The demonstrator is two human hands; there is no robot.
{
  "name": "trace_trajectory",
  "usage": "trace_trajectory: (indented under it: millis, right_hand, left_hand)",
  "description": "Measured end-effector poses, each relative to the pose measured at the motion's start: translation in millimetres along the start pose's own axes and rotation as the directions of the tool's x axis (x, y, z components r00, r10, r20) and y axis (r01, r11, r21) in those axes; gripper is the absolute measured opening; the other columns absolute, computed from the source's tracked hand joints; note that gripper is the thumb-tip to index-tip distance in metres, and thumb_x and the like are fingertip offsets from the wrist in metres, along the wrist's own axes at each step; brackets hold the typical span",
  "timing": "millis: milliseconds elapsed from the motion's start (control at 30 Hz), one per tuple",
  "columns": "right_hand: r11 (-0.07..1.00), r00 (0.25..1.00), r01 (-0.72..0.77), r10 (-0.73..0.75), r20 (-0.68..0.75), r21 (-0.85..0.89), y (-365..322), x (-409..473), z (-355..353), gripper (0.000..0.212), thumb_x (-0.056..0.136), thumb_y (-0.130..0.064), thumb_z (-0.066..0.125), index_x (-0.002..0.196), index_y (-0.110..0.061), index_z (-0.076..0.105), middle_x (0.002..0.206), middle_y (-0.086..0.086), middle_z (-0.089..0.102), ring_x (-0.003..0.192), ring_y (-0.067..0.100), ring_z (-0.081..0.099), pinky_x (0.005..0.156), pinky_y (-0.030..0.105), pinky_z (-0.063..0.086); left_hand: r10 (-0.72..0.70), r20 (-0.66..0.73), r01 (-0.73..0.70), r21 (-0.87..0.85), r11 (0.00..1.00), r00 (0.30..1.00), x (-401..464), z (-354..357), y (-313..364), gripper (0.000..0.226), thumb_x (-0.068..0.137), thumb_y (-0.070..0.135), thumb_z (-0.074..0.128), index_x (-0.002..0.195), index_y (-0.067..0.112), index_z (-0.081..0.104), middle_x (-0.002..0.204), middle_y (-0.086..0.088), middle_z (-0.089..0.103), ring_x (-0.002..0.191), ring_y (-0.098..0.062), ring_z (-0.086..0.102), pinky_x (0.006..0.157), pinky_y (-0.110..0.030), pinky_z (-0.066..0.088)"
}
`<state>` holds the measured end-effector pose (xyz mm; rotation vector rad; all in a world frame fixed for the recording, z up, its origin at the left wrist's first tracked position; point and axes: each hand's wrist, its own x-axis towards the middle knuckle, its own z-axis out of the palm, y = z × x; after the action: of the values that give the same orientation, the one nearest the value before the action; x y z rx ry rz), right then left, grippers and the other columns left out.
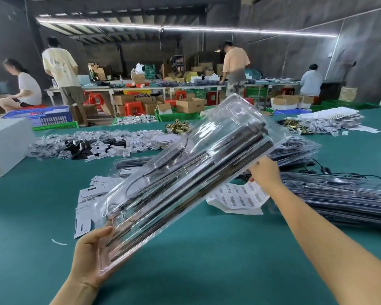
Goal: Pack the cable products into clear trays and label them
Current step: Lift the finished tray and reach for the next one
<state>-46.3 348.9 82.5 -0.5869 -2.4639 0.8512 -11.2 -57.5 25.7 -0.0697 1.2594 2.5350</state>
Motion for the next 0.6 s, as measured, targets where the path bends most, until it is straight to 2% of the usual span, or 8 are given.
trace_trajectory:
  millis: [33, 100, 167, 233, 333, 400, 533, 600]
  right_hand:
    - [0.999, 0.995, 0.009, -0.013, -0.099, -0.037, 0.7, 1.9, -5.4, 0.029, 0.097, -0.008, 0.039, 0.069, -0.011, 0.047, 0.065, 0.008, 0.054, 0.063, 0.03, 0.065, 0.046, 0.028, 0.034]
    - [0.98, 0.973, 0.042, -0.084, -0.213, -0.197, 0.0, 4.9, -17.9, 0.023, 0.099, -0.009, 0.038, 0.08, -0.006, 0.05, 0.076, 0.013, 0.053, 0.071, 0.03, 0.054, 0.055, 0.031, 0.035]
    - [0.933, 0.966, 0.08, -0.159, -0.203, -0.352, -1.9, 5.0, -31.4, 0.023, 0.1, -0.014, 0.038, 0.098, -0.002, 0.057, 0.091, 0.016, 0.053, 0.079, 0.03, 0.048, 0.065, 0.036, 0.037]
    - [0.851, 0.953, 0.116, -0.241, -0.184, -0.513, -3.2, 4.9, -43.2, 0.027, 0.099, -0.017, 0.042, 0.105, -0.001, 0.063, 0.104, 0.02, 0.058, 0.094, 0.035, 0.049, 0.076, 0.04, 0.039]
    - [0.787, 0.897, 0.192, -0.383, -0.22, -0.587, -13.4, 3.6, -55.3, 0.02, 0.091, -0.011, 0.057, 0.091, 0.005, 0.068, 0.12, 0.027, 0.06, 0.12, 0.047, 0.043, 0.095, 0.057, 0.037]
    - [0.742, 0.841, 0.323, -0.509, -0.181, -0.587, -24.7, 1.2, -55.0, 0.015, 0.088, -0.007, 0.061, 0.092, 0.006, 0.069, 0.119, 0.026, 0.061, 0.119, 0.048, 0.045, 0.094, 0.061, 0.039]
    - [0.61, 0.704, 0.613, -0.71, -0.004, -0.502, -45.5, -21.0, -33.4, 0.029, 0.085, -0.004, 0.06, 0.112, -0.01, 0.066, 0.11, 0.011, 0.069, 0.107, 0.038, 0.056, 0.074, 0.049, 0.053]
    - [0.507, 0.62, 0.705, -0.78, 0.084, -0.495, -51.2, -39.0, -7.5, 0.034, 0.079, 0.001, 0.063, 0.11, -0.011, 0.068, 0.104, 0.008, 0.071, 0.112, 0.042, 0.057, 0.08, 0.054, 0.05]
  left_hand:
    - [-0.006, -0.001, 0.006, 0.002, 1.0, 1.0, 0.7, 0.4, -1.2, 0.042, 0.068, 0.01, 0.048, 0.107, 0.011, 0.062, 0.108, -0.009, 0.067, 0.079, -0.031, 0.067, 0.055, -0.035, 0.054]
    - [-0.012, 0.006, 0.012, 0.004, 1.0, 1.0, 0.5, 4.1, -0.2, 0.038, 0.067, 0.009, 0.048, 0.102, 0.01, 0.062, 0.102, -0.008, 0.07, 0.073, -0.03, 0.07, 0.052, -0.034, 0.055]
    - [-0.024, 0.002, 0.024, 0.017, 1.0, 1.0, -0.6, 8.1, 1.1, 0.04, 0.067, 0.009, 0.047, 0.104, 0.011, 0.063, 0.094, -0.008, 0.072, 0.069, -0.028, 0.071, 0.054, -0.038, 0.056]
    - [-0.041, 0.011, 0.041, 0.001, 0.999, 0.999, -3.9, 10.1, 2.1, 0.042, 0.066, 0.01, 0.047, 0.106, 0.012, 0.062, 0.094, -0.01, 0.071, 0.067, -0.029, 0.071, 0.056, -0.042, 0.054]
    - [-0.05, 0.005, 0.051, -0.052, 0.997, 0.999, -4.5, 8.7, 2.4, 0.039, 0.066, 0.01, 0.049, 0.103, 0.012, 0.06, 0.094, -0.01, 0.067, 0.063, -0.029, 0.07, 0.04, -0.035, 0.054]
    - [-0.049, 0.005, 0.049, -0.081, 0.995, 0.999, -2.6, 7.5, 2.0, 0.037, 0.067, 0.01, 0.049, 0.102, 0.014, 0.06, 0.095, -0.01, 0.068, 0.066, -0.031, 0.071, 0.041, -0.037, 0.055]
    - [-0.042, 0.039, 0.049, -0.191, 0.98, 0.998, 1.0, 6.7, 0.1, 0.042, 0.07, 0.009, 0.047, 0.107, 0.014, 0.066, 0.099, -0.011, 0.073, 0.08, -0.034, 0.072, 0.051, -0.044, 0.057]
    - [-0.017, 0.061, 0.032, -0.245, 0.969, 0.998, 2.1, 4.9, -1.5, 0.038, 0.072, 0.008, 0.046, 0.1, 0.013, 0.072, 0.11, -0.011, 0.071, 0.09, -0.037, 0.07, 0.058, -0.049, 0.058]
